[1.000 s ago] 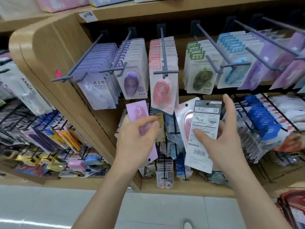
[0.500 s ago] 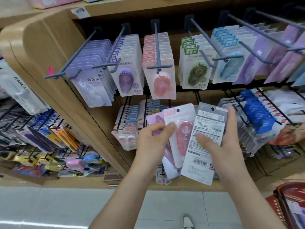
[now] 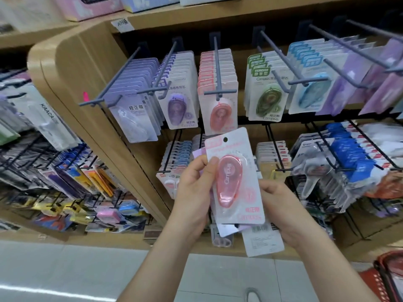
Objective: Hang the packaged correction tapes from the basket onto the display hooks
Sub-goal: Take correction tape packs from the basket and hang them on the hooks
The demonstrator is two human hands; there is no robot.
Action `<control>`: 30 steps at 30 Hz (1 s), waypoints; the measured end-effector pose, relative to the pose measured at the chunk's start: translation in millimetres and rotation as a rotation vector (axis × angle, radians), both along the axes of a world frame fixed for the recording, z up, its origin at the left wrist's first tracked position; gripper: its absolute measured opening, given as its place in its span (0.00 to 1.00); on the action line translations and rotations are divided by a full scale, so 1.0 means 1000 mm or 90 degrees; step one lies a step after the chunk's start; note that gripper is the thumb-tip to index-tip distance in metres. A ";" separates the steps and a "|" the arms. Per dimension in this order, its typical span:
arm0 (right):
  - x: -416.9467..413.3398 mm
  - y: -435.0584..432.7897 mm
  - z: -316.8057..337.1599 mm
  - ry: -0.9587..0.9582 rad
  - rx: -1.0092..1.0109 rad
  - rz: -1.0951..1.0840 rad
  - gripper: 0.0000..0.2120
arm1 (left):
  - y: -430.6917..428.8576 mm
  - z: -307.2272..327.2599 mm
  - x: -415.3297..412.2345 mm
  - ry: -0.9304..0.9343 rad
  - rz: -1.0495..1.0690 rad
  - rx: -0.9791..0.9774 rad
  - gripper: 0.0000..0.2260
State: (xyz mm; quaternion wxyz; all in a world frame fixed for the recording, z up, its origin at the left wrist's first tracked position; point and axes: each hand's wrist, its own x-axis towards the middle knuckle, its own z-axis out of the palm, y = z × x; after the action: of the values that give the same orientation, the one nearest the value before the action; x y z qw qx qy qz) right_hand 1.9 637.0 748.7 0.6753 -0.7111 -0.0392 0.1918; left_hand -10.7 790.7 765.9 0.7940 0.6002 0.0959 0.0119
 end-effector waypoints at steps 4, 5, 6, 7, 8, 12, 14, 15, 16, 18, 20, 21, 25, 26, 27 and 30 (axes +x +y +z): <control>0.001 0.000 0.007 -0.011 0.027 0.037 0.18 | 0.001 -0.003 0.001 -0.019 -0.023 0.006 0.13; 0.001 0.001 0.006 -0.009 0.032 0.031 0.17 | 0.001 -0.002 0.002 -0.034 -0.025 0.021 0.12; 0.001 0.002 0.005 -0.020 0.027 0.016 0.15 | 0.002 -0.001 0.004 -0.056 -0.018 0.039 0.11; 0.001 0.001 0.000 -0.051 0.007 -0.007 0.12 | 0.004 0.002 0.006 -0.084 0.002 0.056 0.10; 0.002 0.000 -0.004 -0.087 -0.026 -0.032 0.09 | 0.008 0.007 0.009 -0.115 0.033 0.071 0.10; 0.004 -0.013 -0.013 -0.152 -0.098 -0.133 0.09 | 0.023 0.025 0.024 -0.205 0.136 0.192 0.07; 0.005 -0.017 -0.014 -0.164 -0.101 -0.170 0.11 | 0.025 0.031 0.031 -0.224 0.148 0.240 0.09; 0.005 -0.018 -0.014 -0.170 -0.105 -0.179 0.11 | 0.024 0.033 0.035 -0.231 0.149 0.265 0.09; 0.006 -0.018 -0.014 -0.178 -0.107 -0.186 0.11 | 0.024 0.033 0.039 -0.236 0.153 0.289 0.10; 0.007 -0.018 -0.014 -0.192 -0.116 -0.196 0.10 | 0.022 0.032 0.046 -0.237 0.168 0.320 0.10; 0.007 -0.018 -0.015 -0.204 -0.122 -0.200 0.10 | 0.021 0.032 0.051 -0.241 0.179 0.338 0.10; 0.007 -0.018 -0.016 -0.211 -0.123 -0.202 0.10 | 0.020 0.032 0.052 -0.249 0.182 0.352 0.10; 0.007 -0.018 -0.017 -0.244 -0.096 -0.239 0.11 | 0.018 0.028 0.052 -0.268 0.193 0.416 0.11; 0.007 -0.019 -0.017 -0.250 -0.090 -0.248 0.11 | 0.018 0.028 0.054 -0.264 0.199 0.420 0.11; 0.007 -0.019 -0.017 -0.253 -0.084 -0.259 0.11 | 0.018 0.027 0.057 -0.255 0.207 0.421 0.11; 0.008 -0.019 -0.019 -0.258 -0.077 -0.296 0.12 | 0.017 0.026 0.073 -0.218 0.227 0.428 0.12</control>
State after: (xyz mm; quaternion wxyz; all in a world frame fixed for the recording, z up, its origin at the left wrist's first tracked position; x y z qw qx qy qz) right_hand 10.0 617.7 729.5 0.6362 -0.7634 0.0021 -0.1118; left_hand 62.3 807.7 792.2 0.5440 0.7893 0.0558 0.2791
